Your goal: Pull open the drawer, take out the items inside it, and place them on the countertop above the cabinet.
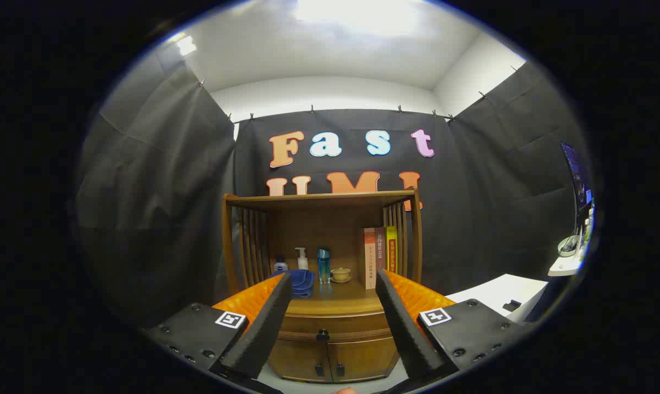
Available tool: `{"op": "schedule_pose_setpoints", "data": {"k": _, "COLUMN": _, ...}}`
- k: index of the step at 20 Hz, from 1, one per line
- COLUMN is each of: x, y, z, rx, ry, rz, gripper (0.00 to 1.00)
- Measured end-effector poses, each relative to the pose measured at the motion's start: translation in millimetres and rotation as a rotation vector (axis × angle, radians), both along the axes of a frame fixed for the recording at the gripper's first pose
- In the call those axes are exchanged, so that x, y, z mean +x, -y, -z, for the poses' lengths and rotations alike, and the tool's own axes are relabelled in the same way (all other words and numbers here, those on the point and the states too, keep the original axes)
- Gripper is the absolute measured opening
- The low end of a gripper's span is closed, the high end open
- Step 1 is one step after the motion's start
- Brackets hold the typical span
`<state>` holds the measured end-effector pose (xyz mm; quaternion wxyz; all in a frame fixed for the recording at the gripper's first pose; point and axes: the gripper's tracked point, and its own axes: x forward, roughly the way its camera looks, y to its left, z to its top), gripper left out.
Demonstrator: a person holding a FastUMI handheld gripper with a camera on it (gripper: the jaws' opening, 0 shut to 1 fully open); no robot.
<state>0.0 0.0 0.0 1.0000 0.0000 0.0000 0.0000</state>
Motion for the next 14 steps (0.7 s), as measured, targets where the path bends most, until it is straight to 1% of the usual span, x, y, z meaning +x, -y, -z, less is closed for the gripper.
{"op": "schedule_pose_setpoints", "data": {"k": 5, "x": -2.7, "y": 6.4, "z": 1.1, "rx": 0.001, "ry": 0.004, "rz": 0.009, "gripper": 0.99}}
{"op": "schedule_pose_setpoints", "data": {"k": 14, "x": -5.9, "y": 3.0, "z": 7.8, "rx": -0.010, "ry": -0.003, "rz": -0.005, "gripper": 1.00}}
